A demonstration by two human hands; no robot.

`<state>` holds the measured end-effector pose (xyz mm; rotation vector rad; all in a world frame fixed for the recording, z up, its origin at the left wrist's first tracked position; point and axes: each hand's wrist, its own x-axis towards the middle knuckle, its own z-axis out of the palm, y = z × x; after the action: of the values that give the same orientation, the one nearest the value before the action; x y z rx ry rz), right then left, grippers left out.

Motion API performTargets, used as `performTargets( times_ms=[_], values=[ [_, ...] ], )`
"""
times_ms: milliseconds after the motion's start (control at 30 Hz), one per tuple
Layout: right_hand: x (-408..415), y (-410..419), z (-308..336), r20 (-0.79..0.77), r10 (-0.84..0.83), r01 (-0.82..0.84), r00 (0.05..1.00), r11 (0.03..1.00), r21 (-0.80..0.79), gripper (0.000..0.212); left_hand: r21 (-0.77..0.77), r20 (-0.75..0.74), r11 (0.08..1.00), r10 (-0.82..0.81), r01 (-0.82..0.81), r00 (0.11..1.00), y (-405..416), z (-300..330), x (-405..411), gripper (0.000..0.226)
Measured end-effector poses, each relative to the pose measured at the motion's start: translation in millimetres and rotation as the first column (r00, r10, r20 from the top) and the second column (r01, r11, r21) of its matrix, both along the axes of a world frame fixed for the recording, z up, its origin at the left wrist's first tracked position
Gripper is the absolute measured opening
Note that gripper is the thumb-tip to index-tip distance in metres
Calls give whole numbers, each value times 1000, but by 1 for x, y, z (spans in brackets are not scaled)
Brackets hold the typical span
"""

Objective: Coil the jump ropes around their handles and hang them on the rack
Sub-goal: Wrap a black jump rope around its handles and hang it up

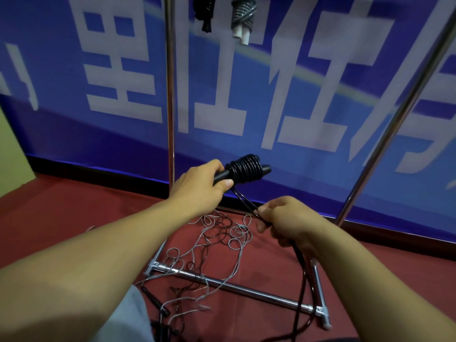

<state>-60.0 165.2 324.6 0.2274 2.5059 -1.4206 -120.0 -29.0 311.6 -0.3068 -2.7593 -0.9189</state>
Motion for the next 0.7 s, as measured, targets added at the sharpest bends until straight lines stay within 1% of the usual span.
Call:
performTargets(
  times_ms=[100, 233, 333, 467, 567, 700],
  values=[
    [-1, -1, -4, 43, -9, 6, 999, 999, 54, 39, 0, -15, 1000, 14, -14, 1000, -2, 1, -2, 18],
    [-4, 0, -8, -1, -49, 48, 999, 980, 194, 44, -22, -1, 1000, 15, -15, 1000, -3, -1, -2, 17],
    [-4, 0, -4, -36, -47, 53, 998, 979, 198, 39, -36, -1, 999, 23, -24, 1000, -3, -1, -2, 17],
    [-2, 1, -6, -64, -29, 44, 998, 970, 239, 44, -43, -18, 998, 40, -41, 999, -4, -1, -4, 17],
    [-2, 2, -7, -100, -26, 46, 995, 978, 202, 47, -28, -17, 999, 46, -46, 999, -7, -2, -6, 17],
    [-2, -7, -9, -157, -14, 20, 988, 999, 37, 49, -32, -17, 998, 54, -54, 998, -9, -6, -10, 19]
  ],
)
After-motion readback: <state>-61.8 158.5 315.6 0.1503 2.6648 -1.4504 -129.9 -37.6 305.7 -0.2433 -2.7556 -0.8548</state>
